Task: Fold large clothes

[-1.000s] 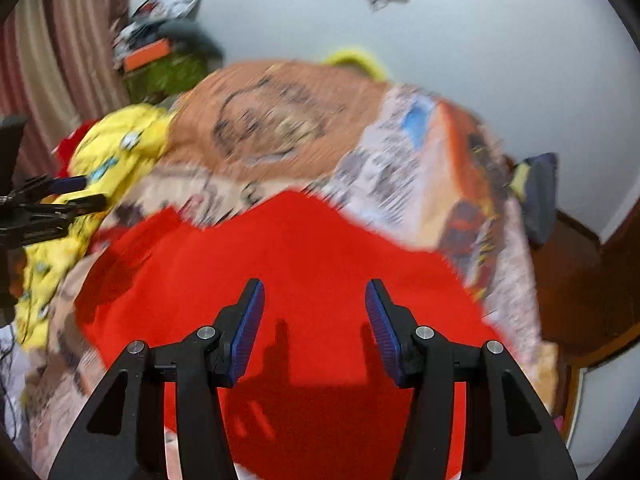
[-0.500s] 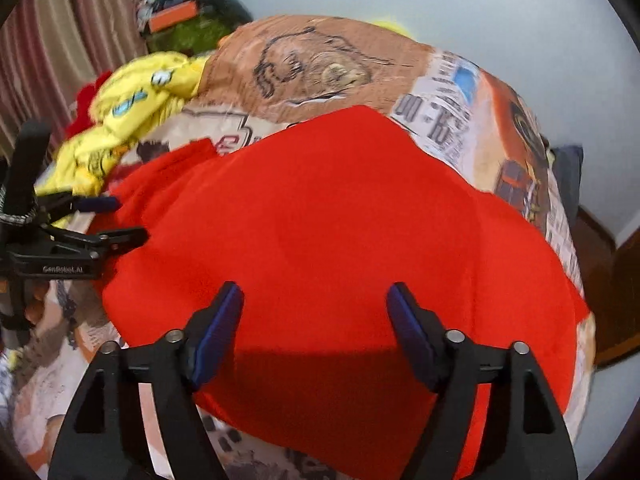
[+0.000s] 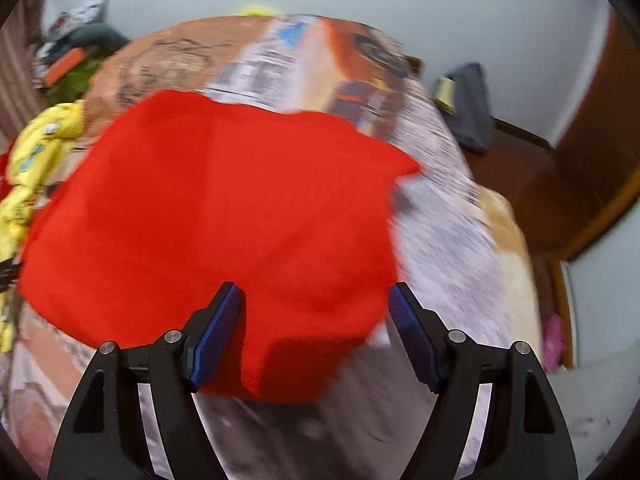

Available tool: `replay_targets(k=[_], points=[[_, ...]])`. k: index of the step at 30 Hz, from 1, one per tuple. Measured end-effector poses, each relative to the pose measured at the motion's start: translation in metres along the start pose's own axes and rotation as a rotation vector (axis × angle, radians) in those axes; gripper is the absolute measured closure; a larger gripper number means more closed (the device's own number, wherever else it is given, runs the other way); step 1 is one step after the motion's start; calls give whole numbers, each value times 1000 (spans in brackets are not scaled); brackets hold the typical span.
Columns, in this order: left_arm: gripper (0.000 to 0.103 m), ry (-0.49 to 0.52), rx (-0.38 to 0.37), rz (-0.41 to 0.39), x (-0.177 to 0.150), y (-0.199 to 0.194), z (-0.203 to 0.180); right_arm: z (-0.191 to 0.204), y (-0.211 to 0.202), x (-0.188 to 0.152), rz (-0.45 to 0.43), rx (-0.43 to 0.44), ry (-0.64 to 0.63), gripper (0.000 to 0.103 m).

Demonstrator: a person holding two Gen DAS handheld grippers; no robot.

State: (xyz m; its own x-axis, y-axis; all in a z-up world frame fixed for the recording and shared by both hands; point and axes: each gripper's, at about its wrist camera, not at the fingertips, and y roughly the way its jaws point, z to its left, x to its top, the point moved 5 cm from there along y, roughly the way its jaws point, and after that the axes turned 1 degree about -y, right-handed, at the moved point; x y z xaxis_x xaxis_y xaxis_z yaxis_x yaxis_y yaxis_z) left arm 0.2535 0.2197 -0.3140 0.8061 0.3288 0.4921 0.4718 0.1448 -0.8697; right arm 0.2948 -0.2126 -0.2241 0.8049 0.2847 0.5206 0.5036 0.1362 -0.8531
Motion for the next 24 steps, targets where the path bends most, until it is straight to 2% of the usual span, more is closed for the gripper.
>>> replay_targets(k=[5,10,12,13,17,24], points=[[14,-9,48,-15,-1,-11,8,-23,-8,-15,31,25,90,30],[14,-85,82,-75,11,-35,18,-20,-35,-5,-36,48,97,30],[14,-128,58,-105,15,-49,23,-12,-44,1,-64,62,83,30],[14,-147,38,-115,16,-54,24,-7,-49,6,-82,74,74,30],[14,-225,-138,-98,16,-64,17,20,-61,19,-127,129,31,30],[14,-299,-449,83,-10,-34,-28,65,-39,26,-103,186,-49,30]])
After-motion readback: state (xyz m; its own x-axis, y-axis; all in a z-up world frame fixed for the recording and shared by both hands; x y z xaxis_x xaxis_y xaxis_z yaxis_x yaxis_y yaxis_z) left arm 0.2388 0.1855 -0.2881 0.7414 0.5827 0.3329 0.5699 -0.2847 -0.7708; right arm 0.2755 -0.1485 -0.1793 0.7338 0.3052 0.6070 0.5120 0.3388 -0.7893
